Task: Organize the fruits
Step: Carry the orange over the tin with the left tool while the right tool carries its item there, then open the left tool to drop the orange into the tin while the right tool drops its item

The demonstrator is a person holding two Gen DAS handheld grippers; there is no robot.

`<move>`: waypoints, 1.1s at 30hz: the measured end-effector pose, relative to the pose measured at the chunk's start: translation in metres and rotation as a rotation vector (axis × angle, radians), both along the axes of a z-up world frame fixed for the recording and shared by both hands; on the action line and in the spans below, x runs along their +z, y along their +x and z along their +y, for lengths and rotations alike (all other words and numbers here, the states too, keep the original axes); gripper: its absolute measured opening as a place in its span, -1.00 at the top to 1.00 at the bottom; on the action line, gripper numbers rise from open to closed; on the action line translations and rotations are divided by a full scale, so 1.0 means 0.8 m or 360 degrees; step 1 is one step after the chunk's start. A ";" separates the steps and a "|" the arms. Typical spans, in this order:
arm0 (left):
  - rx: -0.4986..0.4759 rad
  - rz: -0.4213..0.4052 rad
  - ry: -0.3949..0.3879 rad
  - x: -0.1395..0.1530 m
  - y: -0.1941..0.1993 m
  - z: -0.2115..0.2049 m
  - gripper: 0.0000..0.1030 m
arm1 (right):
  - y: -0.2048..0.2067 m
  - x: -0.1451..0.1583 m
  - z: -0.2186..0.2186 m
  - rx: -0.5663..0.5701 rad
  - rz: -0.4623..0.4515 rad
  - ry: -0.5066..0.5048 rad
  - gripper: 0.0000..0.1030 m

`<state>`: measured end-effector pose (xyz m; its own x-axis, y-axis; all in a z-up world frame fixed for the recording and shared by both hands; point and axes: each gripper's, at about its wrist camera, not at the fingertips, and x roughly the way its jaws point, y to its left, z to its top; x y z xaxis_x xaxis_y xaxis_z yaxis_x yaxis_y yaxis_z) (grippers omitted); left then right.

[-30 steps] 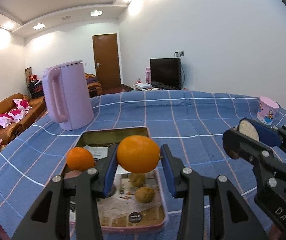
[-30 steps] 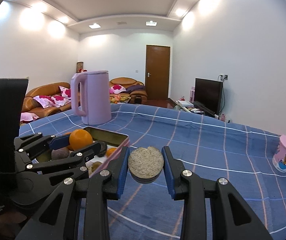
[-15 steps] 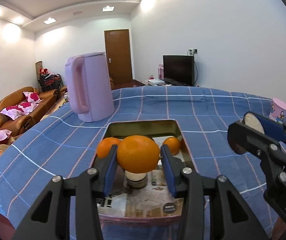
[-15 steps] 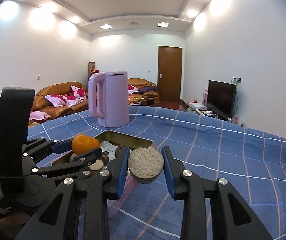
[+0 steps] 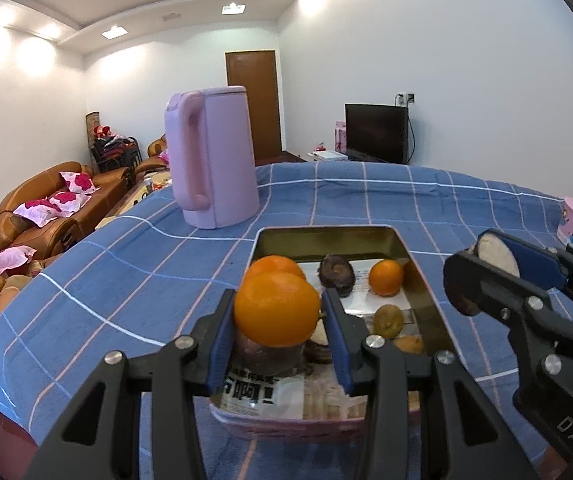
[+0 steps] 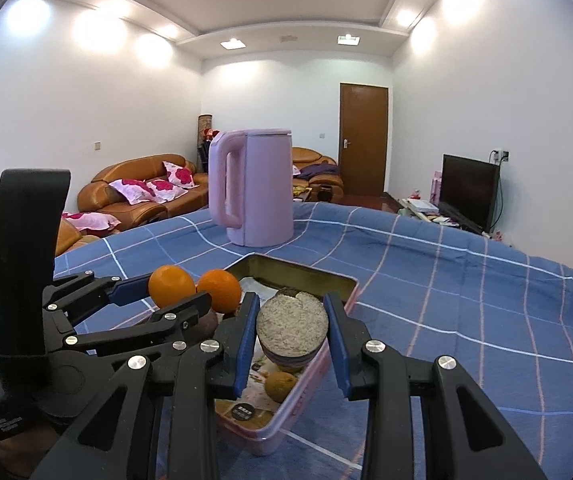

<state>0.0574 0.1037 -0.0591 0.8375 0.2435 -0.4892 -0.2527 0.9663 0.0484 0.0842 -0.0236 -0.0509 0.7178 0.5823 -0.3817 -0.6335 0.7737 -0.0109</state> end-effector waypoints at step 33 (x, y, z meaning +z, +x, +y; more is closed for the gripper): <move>0.0034 0.0113 -0.0057 -0.019 -0.001 0.022 -0.48 | 0.030 -0.029 0.014 0.0026 0.0278 -0.0065 -0.10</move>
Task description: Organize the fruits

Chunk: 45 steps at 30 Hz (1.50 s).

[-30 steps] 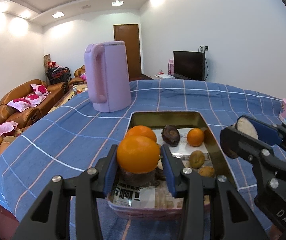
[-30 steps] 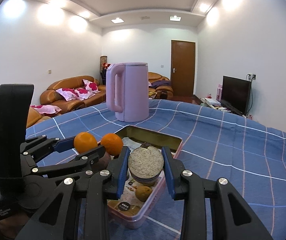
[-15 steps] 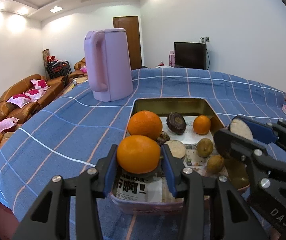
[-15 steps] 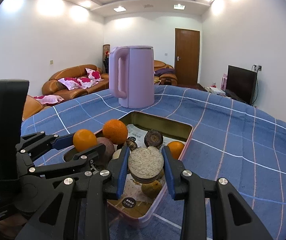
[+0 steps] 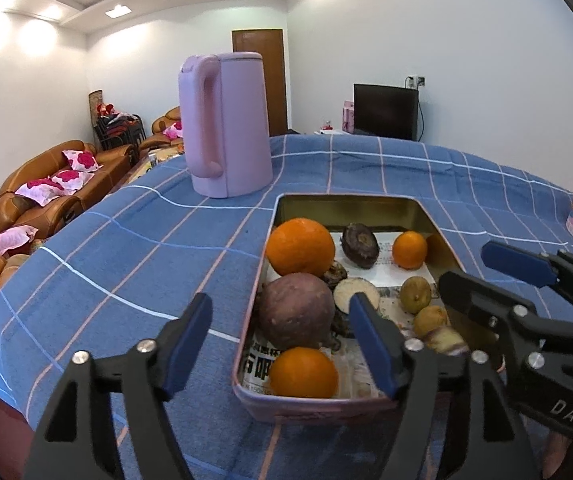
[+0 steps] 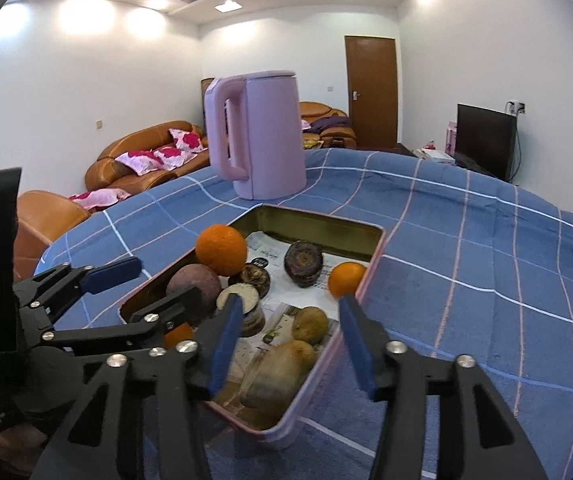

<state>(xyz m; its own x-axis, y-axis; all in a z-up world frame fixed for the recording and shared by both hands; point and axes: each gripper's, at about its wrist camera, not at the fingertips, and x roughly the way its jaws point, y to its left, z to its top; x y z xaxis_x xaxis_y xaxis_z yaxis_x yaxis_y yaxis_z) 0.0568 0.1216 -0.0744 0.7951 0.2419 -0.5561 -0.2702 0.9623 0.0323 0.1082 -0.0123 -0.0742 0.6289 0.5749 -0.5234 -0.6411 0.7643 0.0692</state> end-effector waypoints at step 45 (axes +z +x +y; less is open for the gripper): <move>-0.0020 -0.0224 0.0070 0.058 -0.042 -0.026 -0.81 | -0.069 0.064 -0.073 -0.0230 -0.0349 0.0131 -0.27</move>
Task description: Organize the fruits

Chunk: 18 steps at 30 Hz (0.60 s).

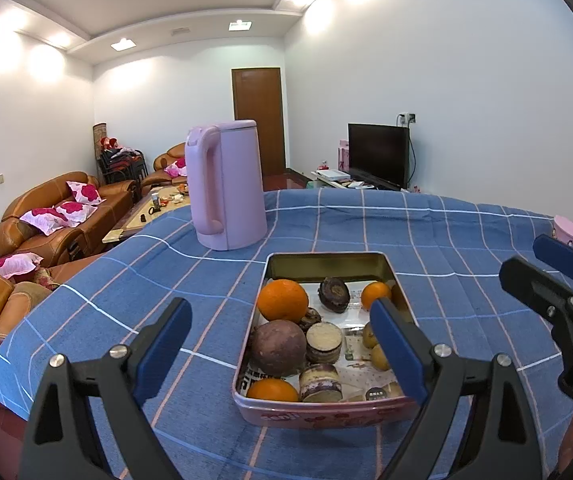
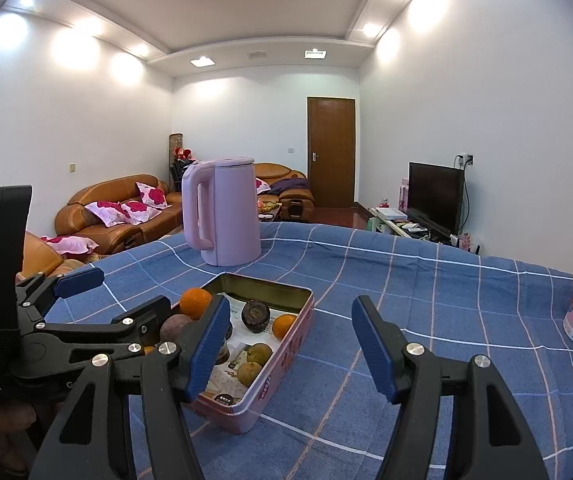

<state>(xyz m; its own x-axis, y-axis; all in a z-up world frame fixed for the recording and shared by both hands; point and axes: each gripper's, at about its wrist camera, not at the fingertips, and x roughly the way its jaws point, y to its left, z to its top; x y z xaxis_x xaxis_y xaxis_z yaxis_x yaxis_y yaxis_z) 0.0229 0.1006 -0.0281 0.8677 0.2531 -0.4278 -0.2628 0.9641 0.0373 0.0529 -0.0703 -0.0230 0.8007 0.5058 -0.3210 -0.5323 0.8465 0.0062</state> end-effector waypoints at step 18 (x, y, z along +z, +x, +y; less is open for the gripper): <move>-0.0034 -0.0017 0.0015 0.003 -0.002 -0.011 -0.96 | -0.003 0.003 -0.015 -0.0033 -0.0008 0.0020 -0.27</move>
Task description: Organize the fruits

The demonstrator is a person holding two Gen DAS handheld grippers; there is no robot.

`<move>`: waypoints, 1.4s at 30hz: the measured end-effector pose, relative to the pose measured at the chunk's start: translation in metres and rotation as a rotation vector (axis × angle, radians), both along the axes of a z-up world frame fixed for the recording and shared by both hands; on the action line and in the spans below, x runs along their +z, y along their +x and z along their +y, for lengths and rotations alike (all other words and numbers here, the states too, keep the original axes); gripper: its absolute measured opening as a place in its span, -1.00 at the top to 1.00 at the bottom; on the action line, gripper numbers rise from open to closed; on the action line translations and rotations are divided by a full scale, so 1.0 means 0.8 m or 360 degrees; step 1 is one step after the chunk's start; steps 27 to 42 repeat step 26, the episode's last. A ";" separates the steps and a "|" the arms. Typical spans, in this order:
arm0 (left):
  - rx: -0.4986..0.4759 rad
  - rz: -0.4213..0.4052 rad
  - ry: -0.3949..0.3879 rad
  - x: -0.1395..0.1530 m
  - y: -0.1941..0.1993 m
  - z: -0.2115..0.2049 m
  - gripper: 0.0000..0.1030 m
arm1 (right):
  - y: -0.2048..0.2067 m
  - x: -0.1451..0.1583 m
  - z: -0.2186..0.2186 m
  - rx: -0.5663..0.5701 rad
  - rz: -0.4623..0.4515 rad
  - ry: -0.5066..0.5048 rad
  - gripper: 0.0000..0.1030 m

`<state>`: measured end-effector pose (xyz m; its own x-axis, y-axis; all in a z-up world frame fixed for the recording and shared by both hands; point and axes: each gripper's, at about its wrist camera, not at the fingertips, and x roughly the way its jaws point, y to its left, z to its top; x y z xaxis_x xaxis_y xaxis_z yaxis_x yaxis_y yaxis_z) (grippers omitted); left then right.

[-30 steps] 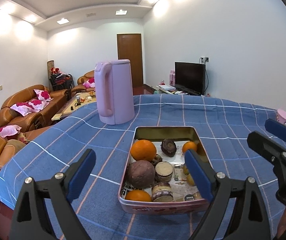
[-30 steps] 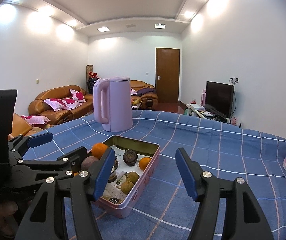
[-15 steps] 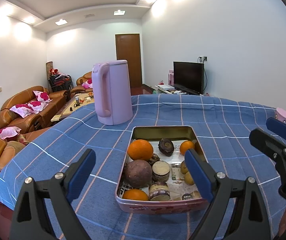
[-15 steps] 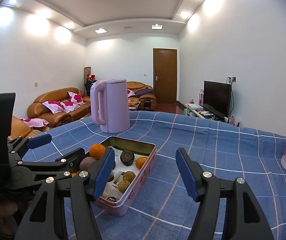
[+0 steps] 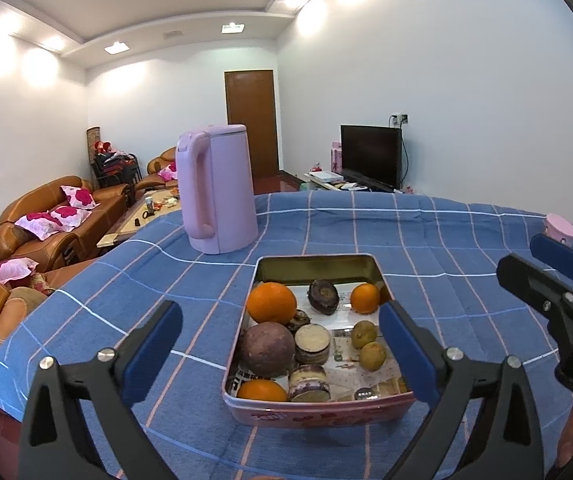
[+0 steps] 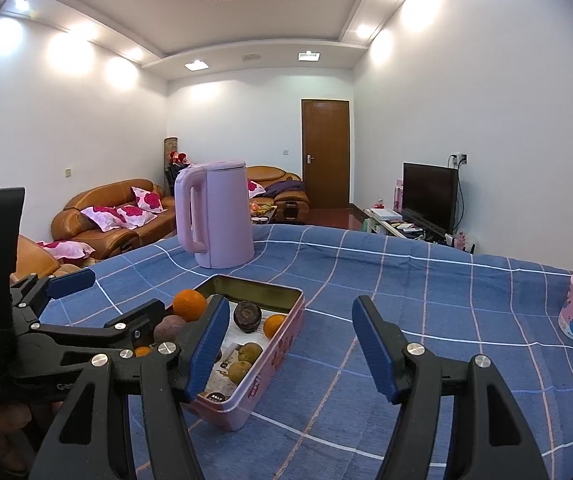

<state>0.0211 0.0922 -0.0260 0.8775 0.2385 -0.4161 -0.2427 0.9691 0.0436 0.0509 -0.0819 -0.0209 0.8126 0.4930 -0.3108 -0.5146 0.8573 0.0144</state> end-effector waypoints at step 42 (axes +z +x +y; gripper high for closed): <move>-0.0024 -0.0009 0.0045 0.007 -0.005 -0.014 -1.00 | -0.003 0.003 -0.020 -0.0040 -0.0014 0.0006 -0.28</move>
